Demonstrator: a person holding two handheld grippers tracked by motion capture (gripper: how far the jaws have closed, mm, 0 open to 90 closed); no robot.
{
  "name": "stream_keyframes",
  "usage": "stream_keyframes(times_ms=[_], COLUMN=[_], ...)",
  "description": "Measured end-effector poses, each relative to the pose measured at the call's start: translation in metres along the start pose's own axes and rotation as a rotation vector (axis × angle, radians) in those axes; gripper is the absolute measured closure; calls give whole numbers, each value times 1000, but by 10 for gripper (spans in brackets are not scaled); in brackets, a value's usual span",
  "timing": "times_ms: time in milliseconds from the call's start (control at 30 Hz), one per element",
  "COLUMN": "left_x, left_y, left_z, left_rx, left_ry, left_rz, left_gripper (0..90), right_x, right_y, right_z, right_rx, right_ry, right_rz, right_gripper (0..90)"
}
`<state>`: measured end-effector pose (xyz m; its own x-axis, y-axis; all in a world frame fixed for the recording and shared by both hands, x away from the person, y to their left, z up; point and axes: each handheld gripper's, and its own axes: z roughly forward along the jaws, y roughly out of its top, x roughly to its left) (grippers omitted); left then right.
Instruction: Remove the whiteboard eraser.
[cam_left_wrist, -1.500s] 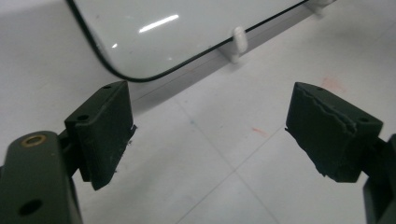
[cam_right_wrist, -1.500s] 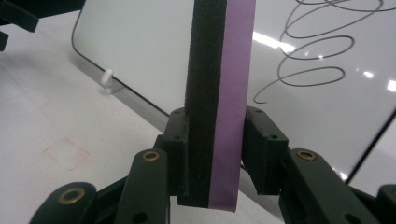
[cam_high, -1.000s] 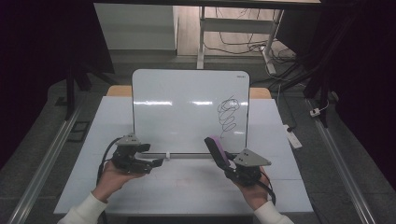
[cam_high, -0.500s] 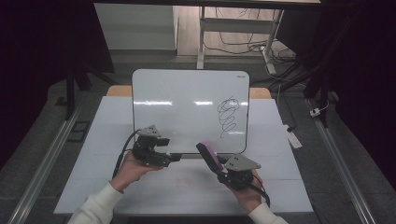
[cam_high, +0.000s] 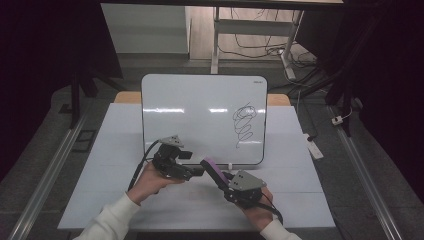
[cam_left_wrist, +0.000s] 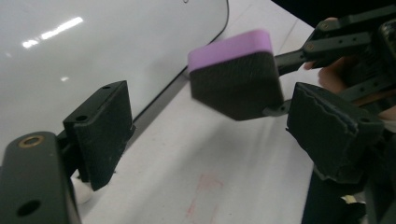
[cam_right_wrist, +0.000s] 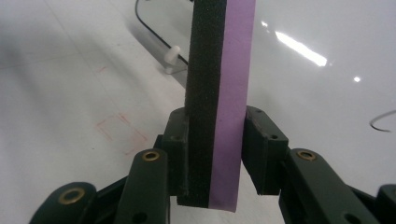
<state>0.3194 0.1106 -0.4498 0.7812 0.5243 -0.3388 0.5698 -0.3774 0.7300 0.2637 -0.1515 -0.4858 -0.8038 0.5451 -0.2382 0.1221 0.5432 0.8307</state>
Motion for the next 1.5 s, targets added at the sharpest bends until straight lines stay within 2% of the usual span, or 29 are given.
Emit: stream_keyframes(times_ms=[167, 200, 267, 467, 600, 667, 767, 867, 933, 1000, 1033, 1100, 1133, 1167, 1200, 1233, 1267, 1300, 1367, 1400, 1433, 1500], left_x=[0, 0, -2, -1, 0, 0, 0, 0, -1, -2, -3, -4, -4, -4, -4, -4, -4, -4, -5, -5, -5, -7], left_y=[1, 1, 1, 0, -1, -1, -1, -1, -1, -2, -2, -2, -2, -2, -2, -2, -2, -3, -3, -3, -3, -4], left_z=[7, 7, 9, 15, 18, 18, 18, 18, 18, 17, 17, 17, 17, 16, 16, 15, 15, 15, 15, 15, 15, 16], left_rx=[22, 25, 26, 46, 55, 59, 66, 65, 61, 57, 57, 58, 58, 60, 62, 62, 63, 64, 69, 71, 73, 85], left_ry=[-33, -43, -58, -70, -95, -93, -90, -88, -92, -90, -82, -81, -87, -89, -86, -84, -82, -82, -81, -84, -88, -89], left_rz=[-2, -1, 0, 0, -7, -4, -5, -5, -1, 19, 30, 44, 50, 63, 77, 84, 93, 103, 123, 133, 143, 165], left_gripper=[157, 199, 208, 238, 301, 343, 354, 365, 372, 373, 376, 377, 377, 378, 379, 379, 379, 379, 379, 379, 380, 380], right_x=[6, 8, 10, 13, 15, 15, 16, 16, 13, 12, 9, 7, 7, 5, -1, -1, -6, -6, -17, -17, -23, -25], right_y=[1, 1, 1, 2, 2, 1, 1, 1, 1, 1, 1, 2, 2, 3, 4, 4, 5, 5, 4, 4, 3, 3], right_z=[3, 4, 4, 4, 4, 5, 5, 5, 5, 6, 6, 5, 5, 3, -2, -2, -6, -6, -10, -10, -12, -12], right_rx=[3, -1, -4, -14, -17, -11, -11, -6, -3, 1, 4, 1, 1, -7, -27, -27, -44, -44, -63, -63, -69, -65], right_ry=[0, 2, 4, 6, 2, -4, -3, 5, 32, 46, 82, 108, 108, 122, 154, 154, 176, 176, 215, 215, 240, 256], right_rz=[-32, -41, -43, -66, -78, -89, -89, -78, -49, -35, -5, 16, 16, 23, 50, 50, 81, 81, 127, 127, 149, 159], right_gripper=[636, 636, 636, 635, 635, 635, 634, 630, 610, 595, 517, 471, 471, 459, 430, 430, 406, 406, 383, 383, 369, 358])
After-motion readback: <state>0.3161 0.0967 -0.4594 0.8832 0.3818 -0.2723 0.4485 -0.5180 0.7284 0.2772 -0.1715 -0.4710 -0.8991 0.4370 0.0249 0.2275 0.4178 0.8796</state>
